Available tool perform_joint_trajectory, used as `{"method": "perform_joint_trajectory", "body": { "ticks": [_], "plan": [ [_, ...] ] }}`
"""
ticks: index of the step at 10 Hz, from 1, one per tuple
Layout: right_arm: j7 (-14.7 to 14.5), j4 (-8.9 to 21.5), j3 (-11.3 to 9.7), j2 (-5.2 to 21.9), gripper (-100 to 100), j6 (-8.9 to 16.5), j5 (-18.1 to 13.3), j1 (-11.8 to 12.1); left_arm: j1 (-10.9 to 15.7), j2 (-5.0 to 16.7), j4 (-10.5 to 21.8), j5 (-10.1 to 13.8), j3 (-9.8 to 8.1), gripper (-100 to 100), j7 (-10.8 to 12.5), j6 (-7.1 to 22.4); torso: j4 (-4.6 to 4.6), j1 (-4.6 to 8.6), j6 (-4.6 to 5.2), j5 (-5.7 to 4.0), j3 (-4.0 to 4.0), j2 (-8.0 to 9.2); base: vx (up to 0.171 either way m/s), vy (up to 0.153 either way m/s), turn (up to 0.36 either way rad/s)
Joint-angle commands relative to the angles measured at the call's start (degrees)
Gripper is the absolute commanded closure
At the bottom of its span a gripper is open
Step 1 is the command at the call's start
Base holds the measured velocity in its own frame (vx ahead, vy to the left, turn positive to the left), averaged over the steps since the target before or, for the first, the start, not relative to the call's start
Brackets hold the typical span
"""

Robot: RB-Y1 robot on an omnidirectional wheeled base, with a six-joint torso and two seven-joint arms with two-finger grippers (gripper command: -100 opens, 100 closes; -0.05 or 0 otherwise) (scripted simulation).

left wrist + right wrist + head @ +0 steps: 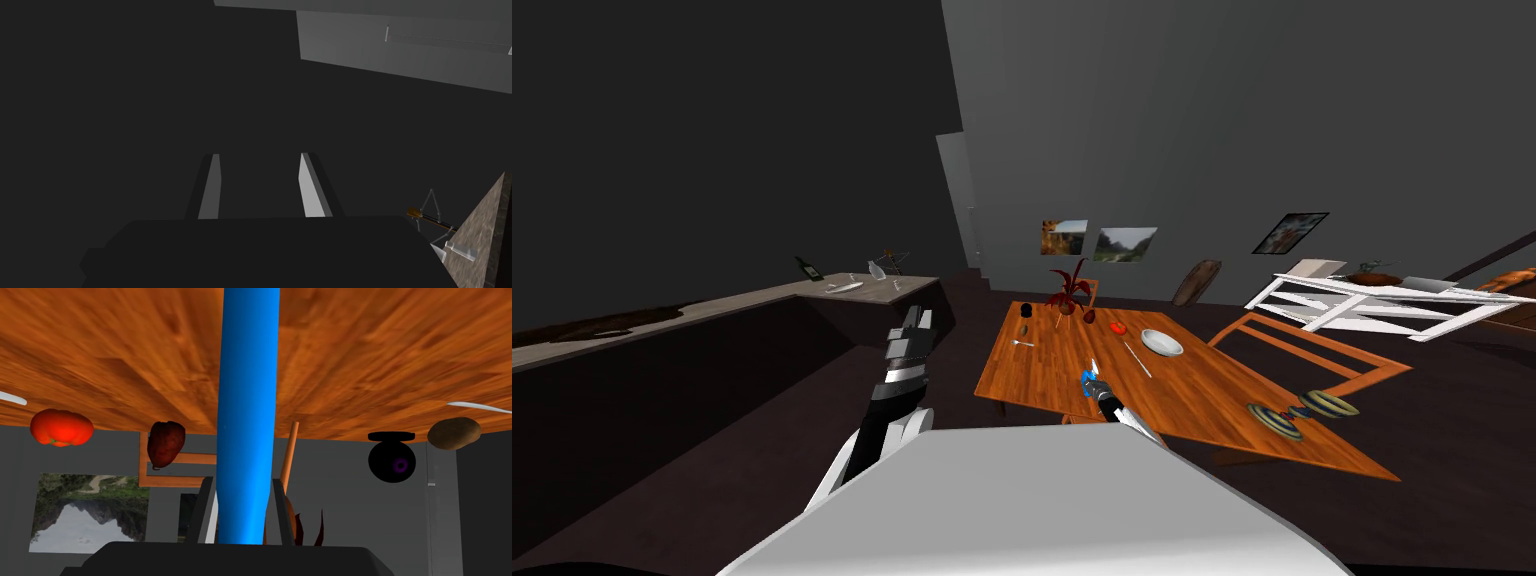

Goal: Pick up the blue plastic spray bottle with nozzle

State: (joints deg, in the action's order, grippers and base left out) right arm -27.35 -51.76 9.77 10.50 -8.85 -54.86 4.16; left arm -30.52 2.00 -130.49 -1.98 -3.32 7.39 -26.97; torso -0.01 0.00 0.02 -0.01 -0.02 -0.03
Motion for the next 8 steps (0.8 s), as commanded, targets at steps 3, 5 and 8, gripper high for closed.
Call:
{"method": "perform_joint_trajectory", "body": {
  "ticks": [3,5,8],
  "plan": [
    [0.00,0.00,0.00,0.00,100,-0.01,0.00,0.00,0.00,0.00,0.00,0.00,0.00,0,0.00,0.00,0.00,0.00,0.00,0.00,0.00,0.01,0.000,0.000,0.000],
    [1.23,0.92,-0.84,1.66,100,0.71,1.11,-0.99,0.00,0.00,0.00,0.00,0.00,0,0.00,0.00,0.00,0.00,0.00,0.00,0.00,0.01,-0.047,0.011,0.065],
    [3.12,1.96,-2.19,3.98,100,1.88,2.59,-2.29,0.01,-0.01,0.00,0.00,0.01,0,0.00,0.00,-0.01,-0.07,-0.02,-0.07,0.15,0.33,-0.117,0.052,0.081]
  ]
}}
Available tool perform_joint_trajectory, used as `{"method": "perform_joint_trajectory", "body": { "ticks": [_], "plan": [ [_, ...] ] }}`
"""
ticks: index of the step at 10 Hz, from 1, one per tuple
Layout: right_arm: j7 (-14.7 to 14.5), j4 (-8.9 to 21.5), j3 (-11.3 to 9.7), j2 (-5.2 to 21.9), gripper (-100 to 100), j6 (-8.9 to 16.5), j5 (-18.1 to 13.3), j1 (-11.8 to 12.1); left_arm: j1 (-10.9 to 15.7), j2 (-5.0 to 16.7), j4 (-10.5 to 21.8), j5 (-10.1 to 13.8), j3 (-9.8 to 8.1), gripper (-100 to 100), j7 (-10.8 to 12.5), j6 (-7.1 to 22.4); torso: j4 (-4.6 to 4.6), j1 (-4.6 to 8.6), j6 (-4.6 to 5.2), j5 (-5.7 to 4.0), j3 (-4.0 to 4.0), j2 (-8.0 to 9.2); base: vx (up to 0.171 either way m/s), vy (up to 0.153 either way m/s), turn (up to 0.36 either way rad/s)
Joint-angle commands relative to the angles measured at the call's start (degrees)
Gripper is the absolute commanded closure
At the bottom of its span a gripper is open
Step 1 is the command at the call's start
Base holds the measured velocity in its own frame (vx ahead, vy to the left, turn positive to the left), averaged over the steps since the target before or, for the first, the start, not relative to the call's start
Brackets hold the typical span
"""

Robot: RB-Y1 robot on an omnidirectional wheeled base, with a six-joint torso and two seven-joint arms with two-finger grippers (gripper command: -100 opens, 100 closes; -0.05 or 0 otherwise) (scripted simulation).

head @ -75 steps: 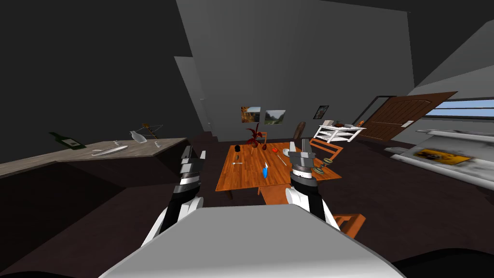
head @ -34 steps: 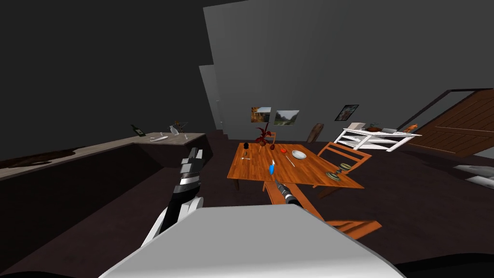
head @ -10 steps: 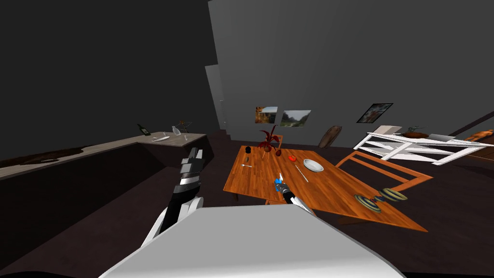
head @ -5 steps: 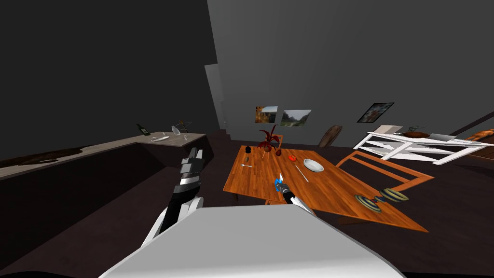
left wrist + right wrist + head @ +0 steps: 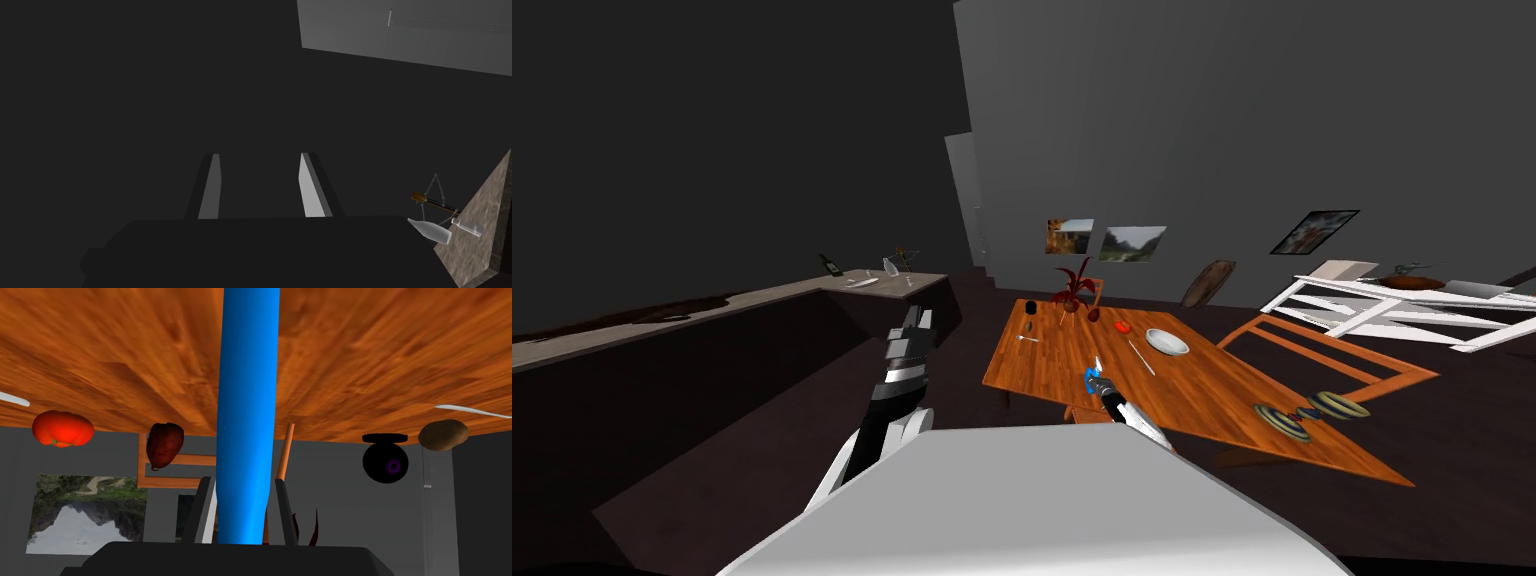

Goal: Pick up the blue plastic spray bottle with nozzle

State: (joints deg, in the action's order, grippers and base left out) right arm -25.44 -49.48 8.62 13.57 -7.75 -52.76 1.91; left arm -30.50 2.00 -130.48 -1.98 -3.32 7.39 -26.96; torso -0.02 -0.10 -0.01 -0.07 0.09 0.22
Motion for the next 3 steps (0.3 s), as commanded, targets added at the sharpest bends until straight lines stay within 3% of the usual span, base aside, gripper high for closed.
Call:
{"method": "perform_joint_trajectory", "body": {
  "ticks": [1,2,3],
  "plan": [
    [1.68,-0.05,-1.38,1.49,100,1.08,0.86,-0.37,0.00,0.00,0.00,0.00,0.00,0,0.00,0.00,0.00,0.00,0.00,0.00,0.00,0.00,-0.078,0.044,0.059],
    [0.74,0.26,-0.58,0.82,100,0.45,0.50,-0.38,0.00,0.00,0.00,0.00,0.00,0,0.00,0.00,-0.01,0.04,0.01,0.00,-0.03,-0.05,-0.031,0.015,0.007],
    [0.91,0.27,-0.66,0.90,0,0.56,0.55,-0.41,-0.01,0.00,0.00,0.00,-0.01,0,0.00,0.00,-0.03,0.13,0.03,-0.02,-0.10,-0.19,-0.007,0.004,-0.003]
  ]
}}
